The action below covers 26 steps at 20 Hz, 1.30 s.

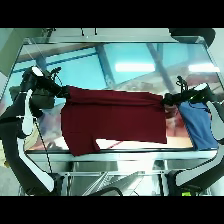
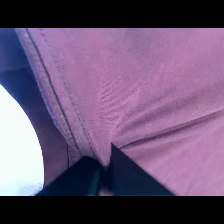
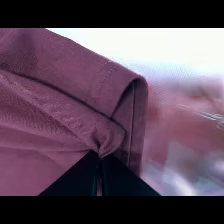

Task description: Fold the shirts.

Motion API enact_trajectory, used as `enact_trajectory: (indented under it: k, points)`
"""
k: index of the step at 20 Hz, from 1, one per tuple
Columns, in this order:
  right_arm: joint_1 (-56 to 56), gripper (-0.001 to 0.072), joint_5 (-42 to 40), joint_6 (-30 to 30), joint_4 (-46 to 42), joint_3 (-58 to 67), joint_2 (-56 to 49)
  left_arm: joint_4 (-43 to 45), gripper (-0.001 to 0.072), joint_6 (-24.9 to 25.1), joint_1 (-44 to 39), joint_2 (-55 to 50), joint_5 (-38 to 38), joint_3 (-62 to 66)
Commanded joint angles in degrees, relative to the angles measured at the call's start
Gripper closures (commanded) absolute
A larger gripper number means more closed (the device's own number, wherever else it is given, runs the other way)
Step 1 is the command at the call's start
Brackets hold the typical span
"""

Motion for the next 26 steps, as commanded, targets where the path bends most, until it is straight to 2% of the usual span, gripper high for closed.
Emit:
enact_trajectory:
  k: [1,2,6,7,8,10,13,17,21,26]
  points:
    - [0.04,0.0593,1.2,0.28,2.19,0.07,0.46,-4.57,0.0108,0.83,-0.04,0.13,-2.01,0.09]
    - [0.04,0.0461,1.64,0.35,2.51,0.15,1.11,-5.11,0.0054,0.79,-0.04,0.42,-2.47,0.09]
    - [-1.42,0.042,3.52,6.38,-3.52,0.15,7.85,-5.07,0.0054,-2.4,1.6,3.41,-7.96,0.02]
    - [-2.49,0.0324,5.75,8.48,-5.44,0.07,10.1,-5.11,0.0054,-3.72,2.6,4.63,-10.08,-0.68]
    - [-3.74,0.0304,8.76,9.22,-5.88,-0.52,12.13,-5.16,0.0054,-4.9,3.5,6.6,-10.75,-3.19]
    - [-6.71,0.0306,12.15,10.03,-5.97,-5.79,16.65,-5.07,0.0055,-4.94,4.87,12.61,-10.29,-12.72]
    - [-11.61,0.0306,12.2,10.58,-6.01,-19.06,23.96,-5.05,0.0055,-4.22,7.19,23.06,-7.56,-31.87]
    - [-15.39,0.0307,7.28,11.39,-5.79,-35.17,31.06,-5.09,0.0055,-4.09,10.73,33.86,-6.08,-53.86]
    - [-15.37,0.0307,6.1,11.39,-5.77,-41.57,33.22,-4.44,0.0055,-4.09,13.38,42.6,-1.95,-65.92]
    - [-15.37,0.0307,5.92,11.21,-5.75,-42.93,33.33,-3.8,0.0055,-4.11,13.35,48.85,6.14,-75.58]
